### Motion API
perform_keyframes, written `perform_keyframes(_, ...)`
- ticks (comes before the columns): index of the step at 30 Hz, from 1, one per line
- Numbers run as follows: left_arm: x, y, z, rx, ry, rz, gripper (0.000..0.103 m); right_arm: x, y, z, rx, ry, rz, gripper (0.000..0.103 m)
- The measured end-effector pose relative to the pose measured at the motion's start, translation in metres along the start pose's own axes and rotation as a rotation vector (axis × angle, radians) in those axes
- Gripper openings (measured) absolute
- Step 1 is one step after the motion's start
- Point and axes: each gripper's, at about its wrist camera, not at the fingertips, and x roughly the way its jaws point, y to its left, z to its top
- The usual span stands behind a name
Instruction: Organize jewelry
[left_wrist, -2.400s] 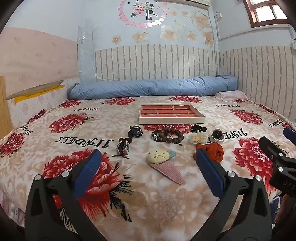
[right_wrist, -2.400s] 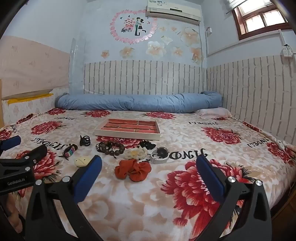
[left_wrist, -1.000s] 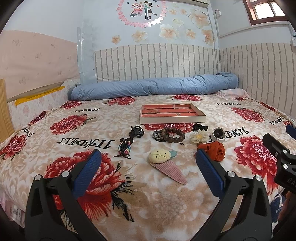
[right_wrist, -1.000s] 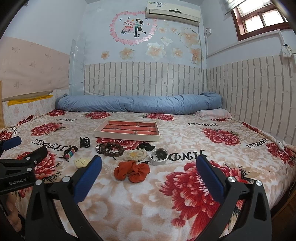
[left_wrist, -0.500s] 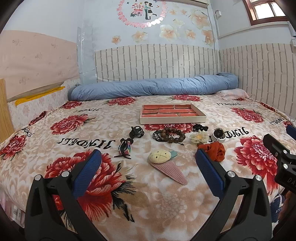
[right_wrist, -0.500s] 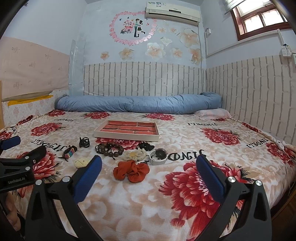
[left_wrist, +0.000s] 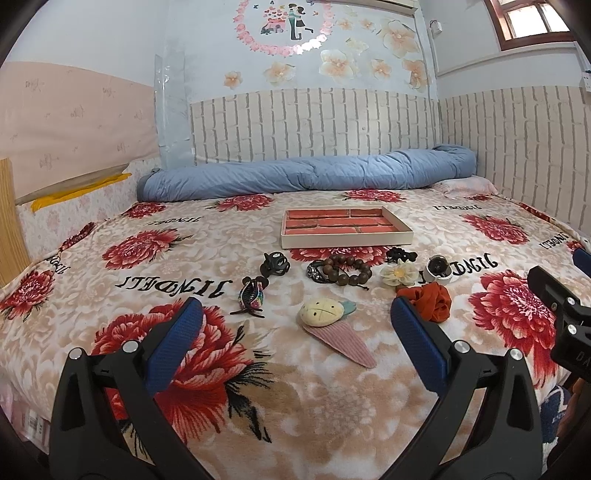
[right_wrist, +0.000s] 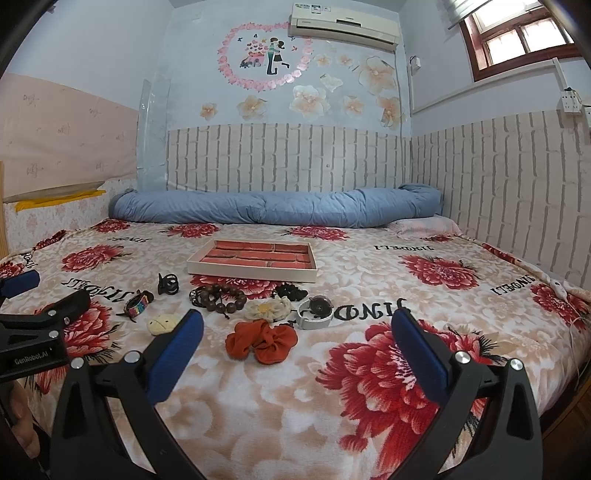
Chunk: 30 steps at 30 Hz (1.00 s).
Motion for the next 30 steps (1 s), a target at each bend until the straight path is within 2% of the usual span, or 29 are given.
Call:
perform_keyframes(18, 0.000, 0.003, 0.001, 0.002, 0.001, -0.004, 0.098, -0.001, -0.007, 0.000, 0.004, 0.005, -0.005, 0.099)
perform_keyframes(30, 0.012, 0.012, -0.002, -0.008, 0.032, 0.002, 0.098, 0.013, -0.009, -0.007, 0.013, 0.037, -0.012, 0.099)
